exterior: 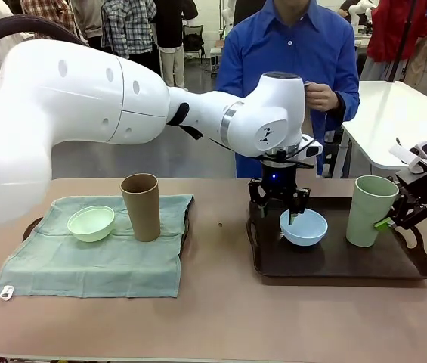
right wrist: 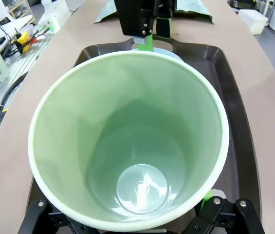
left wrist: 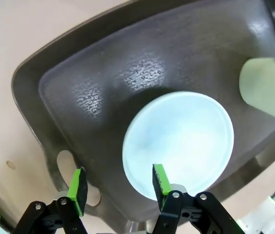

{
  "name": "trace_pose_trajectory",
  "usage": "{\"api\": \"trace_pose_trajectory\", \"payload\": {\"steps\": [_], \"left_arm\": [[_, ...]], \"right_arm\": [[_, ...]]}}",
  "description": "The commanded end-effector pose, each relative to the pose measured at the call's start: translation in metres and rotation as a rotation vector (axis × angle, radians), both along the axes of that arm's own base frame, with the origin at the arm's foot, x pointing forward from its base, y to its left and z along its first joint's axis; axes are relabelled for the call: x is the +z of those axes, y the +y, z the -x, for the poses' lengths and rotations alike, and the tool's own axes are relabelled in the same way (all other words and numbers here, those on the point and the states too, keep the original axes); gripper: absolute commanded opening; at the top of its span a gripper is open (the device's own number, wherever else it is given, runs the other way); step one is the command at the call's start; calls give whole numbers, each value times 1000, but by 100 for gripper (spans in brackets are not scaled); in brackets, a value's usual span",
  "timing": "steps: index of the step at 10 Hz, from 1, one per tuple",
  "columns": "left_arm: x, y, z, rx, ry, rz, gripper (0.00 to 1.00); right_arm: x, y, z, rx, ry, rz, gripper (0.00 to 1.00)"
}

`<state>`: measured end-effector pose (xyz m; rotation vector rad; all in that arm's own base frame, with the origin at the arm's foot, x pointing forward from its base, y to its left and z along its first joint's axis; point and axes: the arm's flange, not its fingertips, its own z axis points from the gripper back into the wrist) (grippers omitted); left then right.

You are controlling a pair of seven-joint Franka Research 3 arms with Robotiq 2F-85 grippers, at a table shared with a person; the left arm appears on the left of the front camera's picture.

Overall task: Set up a tray with a mat and arrange the tableware.
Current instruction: Pick up the Picnic Bowl and Reusable plastic cup from the Handle tray in front of the human's position and hold them in the air.

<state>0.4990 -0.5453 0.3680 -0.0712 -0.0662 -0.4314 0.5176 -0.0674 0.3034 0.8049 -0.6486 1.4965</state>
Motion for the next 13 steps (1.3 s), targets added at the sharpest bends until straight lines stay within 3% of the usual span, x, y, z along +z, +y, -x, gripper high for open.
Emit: {"api": "trace_pose_trajectory", "payload": {"steps": [1, 4, 7, 8, 9, 10, 11, 12, 13], "left_arm": [[0, -11, -10, 73, -19, 26, 76], [-7, -16, -14, 127, -7, 41, 76], [-18, -15, -19, 232, 62, 76, 76], [-19, -16, -19, 235, 74, 73, 20], [-18, -15, -19, 235, 75, 76, 19], [-17, -15, -19, 238, 71, 82, 0], [-16, -15, -19, 240, 69, 83, 14], [-17, -15, -18, 244, 70, 79, 0], [-17, -15, -18, 248, 72, 76, 0]], "right_arm": [[-7, 7, -2, -11, -30, -12, 100], [-8, 12, -2, -1, -34, -5, 100], [-12, 14, -4, 0, 1, -8, 100], [-14, 13, -4, 9, -21, -2, 42], [-14, 12, -3, 13, -22, -4, 41], [-14, 11, -2, 16, -29, -5, 0], [-13, 10, -1, 19, -36, -6, 36], [-13, 9, -1, 23, -41, -5, 0], [-13, 8, 0, 24, -48, -4, 0]]}}
